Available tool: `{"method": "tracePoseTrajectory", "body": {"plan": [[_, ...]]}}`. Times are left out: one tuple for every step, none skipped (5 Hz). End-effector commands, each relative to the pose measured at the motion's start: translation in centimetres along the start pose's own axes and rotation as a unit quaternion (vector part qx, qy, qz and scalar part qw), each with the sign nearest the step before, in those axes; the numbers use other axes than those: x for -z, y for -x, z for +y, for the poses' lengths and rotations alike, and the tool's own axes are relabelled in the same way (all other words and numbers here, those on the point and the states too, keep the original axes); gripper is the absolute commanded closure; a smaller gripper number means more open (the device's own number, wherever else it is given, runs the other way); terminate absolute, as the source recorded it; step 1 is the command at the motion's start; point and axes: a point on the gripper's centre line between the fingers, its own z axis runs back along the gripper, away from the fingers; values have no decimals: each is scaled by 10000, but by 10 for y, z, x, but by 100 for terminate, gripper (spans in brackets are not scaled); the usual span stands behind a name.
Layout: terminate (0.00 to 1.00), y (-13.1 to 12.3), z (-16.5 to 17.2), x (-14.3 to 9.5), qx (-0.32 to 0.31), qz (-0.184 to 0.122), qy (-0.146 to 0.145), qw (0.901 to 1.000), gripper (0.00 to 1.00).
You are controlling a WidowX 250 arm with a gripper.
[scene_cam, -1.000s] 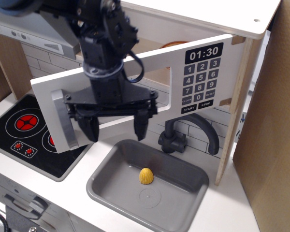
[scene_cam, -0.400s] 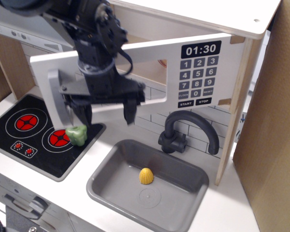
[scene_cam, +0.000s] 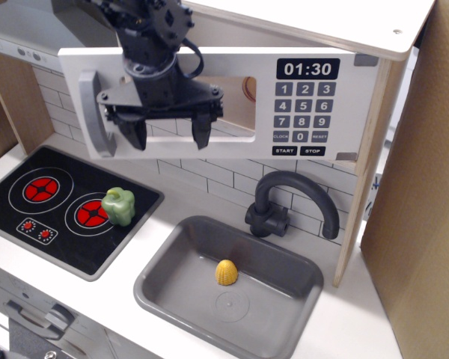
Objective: Close microwave
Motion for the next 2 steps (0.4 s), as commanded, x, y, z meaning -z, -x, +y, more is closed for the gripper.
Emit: {"method": "tracePoseTrajectory", "body": {"plan": [[0,-37,-3,-3,-71,-270,50,9996,0],[0,-49,-6,-2,6,-460,104,9989,0]]}}
